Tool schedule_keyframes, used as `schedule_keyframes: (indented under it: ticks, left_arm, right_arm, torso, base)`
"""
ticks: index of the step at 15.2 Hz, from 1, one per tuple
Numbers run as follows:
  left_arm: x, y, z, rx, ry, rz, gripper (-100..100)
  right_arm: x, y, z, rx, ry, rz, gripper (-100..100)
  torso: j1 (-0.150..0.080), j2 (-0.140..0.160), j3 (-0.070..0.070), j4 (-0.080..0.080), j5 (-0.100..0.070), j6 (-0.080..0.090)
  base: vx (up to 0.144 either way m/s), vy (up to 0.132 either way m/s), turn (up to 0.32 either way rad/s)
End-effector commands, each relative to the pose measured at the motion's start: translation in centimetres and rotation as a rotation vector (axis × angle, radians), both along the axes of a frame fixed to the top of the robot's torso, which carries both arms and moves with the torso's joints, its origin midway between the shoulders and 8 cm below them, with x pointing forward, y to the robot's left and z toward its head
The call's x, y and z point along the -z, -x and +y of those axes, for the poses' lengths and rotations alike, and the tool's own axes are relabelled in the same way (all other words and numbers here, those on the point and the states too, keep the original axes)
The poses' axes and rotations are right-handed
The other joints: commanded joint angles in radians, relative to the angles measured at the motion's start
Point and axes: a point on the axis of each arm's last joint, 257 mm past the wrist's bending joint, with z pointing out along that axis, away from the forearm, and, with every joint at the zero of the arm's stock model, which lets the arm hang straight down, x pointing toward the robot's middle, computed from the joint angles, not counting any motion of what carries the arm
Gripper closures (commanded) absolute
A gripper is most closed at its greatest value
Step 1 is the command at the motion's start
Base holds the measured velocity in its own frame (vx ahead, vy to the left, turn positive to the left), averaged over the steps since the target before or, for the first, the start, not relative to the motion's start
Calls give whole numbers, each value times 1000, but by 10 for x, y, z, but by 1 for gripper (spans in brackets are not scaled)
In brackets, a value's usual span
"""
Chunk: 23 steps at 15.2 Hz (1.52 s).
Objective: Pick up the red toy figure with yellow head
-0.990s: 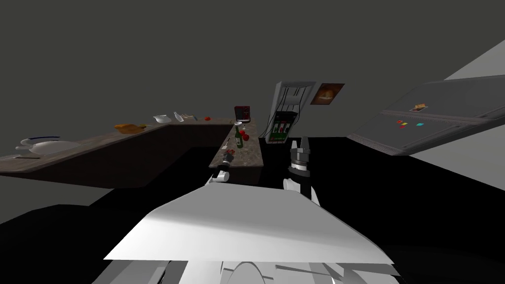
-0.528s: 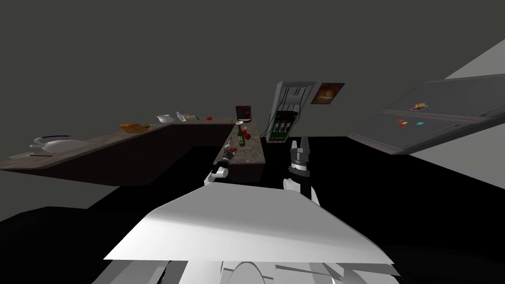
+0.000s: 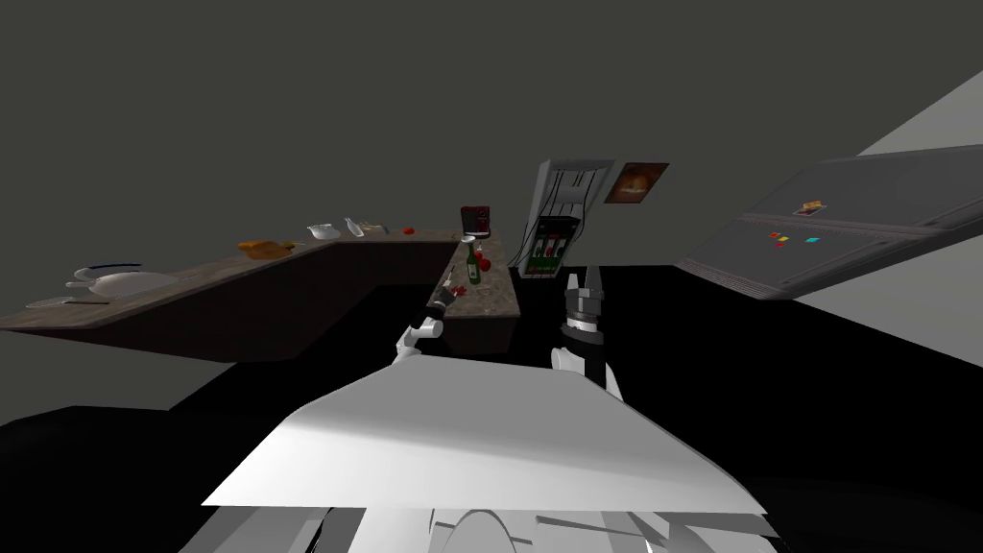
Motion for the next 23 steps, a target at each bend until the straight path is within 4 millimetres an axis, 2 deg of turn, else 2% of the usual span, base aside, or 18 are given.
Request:
schedule_keyframes:
  ticks: [1,13,23]
  left_arm:
    - [-3,-6,-1,8,13,18,-100]
    - [-19,-29,-10,46,72,102,-100]
    - [-20,-38,-24,84,121,202,-100]
  right_arm:
    - [0,0,0,0,0,0,0]
    - [0,0,0,0,0,0,0]
    - [0,0,0,0,0,0,0]
  torso:
    - [0,0,0,0,0,0]
    - [0,-1,0,0,0,0]
    - [-1,-2,-1,0,0,0]
  base:
    - [-30,54,-15]
    - [-25,61,-21]
    - [-10,58,-32]
